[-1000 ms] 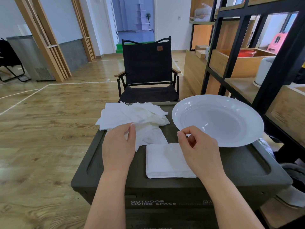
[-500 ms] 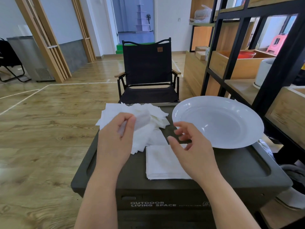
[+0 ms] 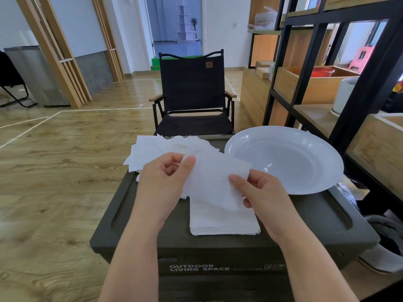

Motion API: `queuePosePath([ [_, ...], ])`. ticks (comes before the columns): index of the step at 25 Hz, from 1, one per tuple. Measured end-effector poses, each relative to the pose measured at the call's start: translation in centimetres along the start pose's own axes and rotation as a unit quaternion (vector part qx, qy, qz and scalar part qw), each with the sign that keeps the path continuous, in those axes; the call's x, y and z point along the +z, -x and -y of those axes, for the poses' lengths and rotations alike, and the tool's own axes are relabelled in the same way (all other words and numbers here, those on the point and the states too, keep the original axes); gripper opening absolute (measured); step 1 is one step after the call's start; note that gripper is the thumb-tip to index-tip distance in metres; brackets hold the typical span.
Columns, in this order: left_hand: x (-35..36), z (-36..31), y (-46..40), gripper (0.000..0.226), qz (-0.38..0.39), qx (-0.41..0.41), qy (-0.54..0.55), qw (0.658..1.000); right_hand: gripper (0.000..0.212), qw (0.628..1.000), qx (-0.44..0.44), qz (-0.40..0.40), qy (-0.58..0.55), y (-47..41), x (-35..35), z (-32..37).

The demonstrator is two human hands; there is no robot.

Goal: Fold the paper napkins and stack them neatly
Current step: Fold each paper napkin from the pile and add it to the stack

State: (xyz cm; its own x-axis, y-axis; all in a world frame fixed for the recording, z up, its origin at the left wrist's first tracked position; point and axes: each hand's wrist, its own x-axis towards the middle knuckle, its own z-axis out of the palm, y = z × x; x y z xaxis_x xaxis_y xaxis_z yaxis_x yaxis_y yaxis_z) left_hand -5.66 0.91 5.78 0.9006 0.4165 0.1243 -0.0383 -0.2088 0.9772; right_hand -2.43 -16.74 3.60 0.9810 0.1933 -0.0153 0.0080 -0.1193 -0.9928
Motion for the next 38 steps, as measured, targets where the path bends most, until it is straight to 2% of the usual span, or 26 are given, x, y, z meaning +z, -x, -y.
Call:
queuePosePath([
  [4, -0.1, 1.8, -0.4, 0.024, 0.080, -0.107, -0.206, 0.969, 0.048, 0.987, 0.031, -0.042, 0.153, -0.4, -0.6, -1.2],
  [6, 0.0, 2.1, -0.5, 0.026, 0.107, -0.134, -0.252, 0.953, 0.047, 0.971, 0.044, -0.063, 0.226, -0.5, -0.8, -1.3],
  [9, 0.4, 2.3, -0.5, 0.027, 0.105, -0.143, -0.273, 0.946, 0.041, 0.946, 0.031, -0.095, 0.307, -0.6, -0.8, -1.7],
  [14, 0.5, 2.9, -0.6, 0.022, 0.108, -0.173, -0.319, 0.926, 0.030, 0.924, 0.043, -0.096, 0.369, -0.5, -0.5, -2.1],
  [17, 0.7, 3.0, -0.7, 0.020, 0.100, -0.179, -0.341, 0.918, 0.034, 0.901, 0.055, -0.105, 0.416, -0.4, -0.2, -2.1],
  [19, 0.7, 3.1, -0.8, 0.023, 0.052, -0.145, -0.345, 0.926, 0.037, 0.887, 0.035, -0.119, 0.445, -0.1, 0.1, -1.7],
  [21, 0.7, 3.9, -1.1, 0.027, -0.005, -0.070, -0.364, 0.929, 0.042, 0.896, -0.006, -0.136, 0.424, 0.1, 0.5, -1.1],
  [25, 1.1, 5.9, -1.6, 0.033, -0.030, 0.010, -0.392, 0.919, 0.048, 0.915, -0.066, -0.147, 0.369, 0.2, 1.3, -0.9],
  [29, 0.9, 6.2, -1.9, 0.016, -0.119, 0.064, -0.426, 0.895, 0.047, 0.922, -0.090, -0.143, 0.350, 0.1, 1.6, -1.0],
  [31, 0.4, 5.7, -1.9, 0.020, -0.147, 0.085, -0.404, 0.899, 0.045, 0.925, -0.110, -0.140, 0.336, 0.1, 1.5, -0.9],
  [33, -0.1, 4.2, -1.6, 0.016, -0.149, 0.128, -0.343, 0.919, 0.034, 0.931, -0.129, -0.137, 0.312, 0.1, 1.7, -0.8],
  [35, -0.8, 2.0, -0.9, 0.011, -0.089, 0.164, -0.263, 0.947, 0.010, 0.957, -0.126, -0.116, 0.235, 0.0, 1.9, -0.5],
  [38, -1.7, -1.1, 0.5, 0.013, 0.096, 0.130, -0.068, 0.985, 0.054, 0.988, -0.086, -0.043, 0.120, 0.1, 1.9, -0.1],
])
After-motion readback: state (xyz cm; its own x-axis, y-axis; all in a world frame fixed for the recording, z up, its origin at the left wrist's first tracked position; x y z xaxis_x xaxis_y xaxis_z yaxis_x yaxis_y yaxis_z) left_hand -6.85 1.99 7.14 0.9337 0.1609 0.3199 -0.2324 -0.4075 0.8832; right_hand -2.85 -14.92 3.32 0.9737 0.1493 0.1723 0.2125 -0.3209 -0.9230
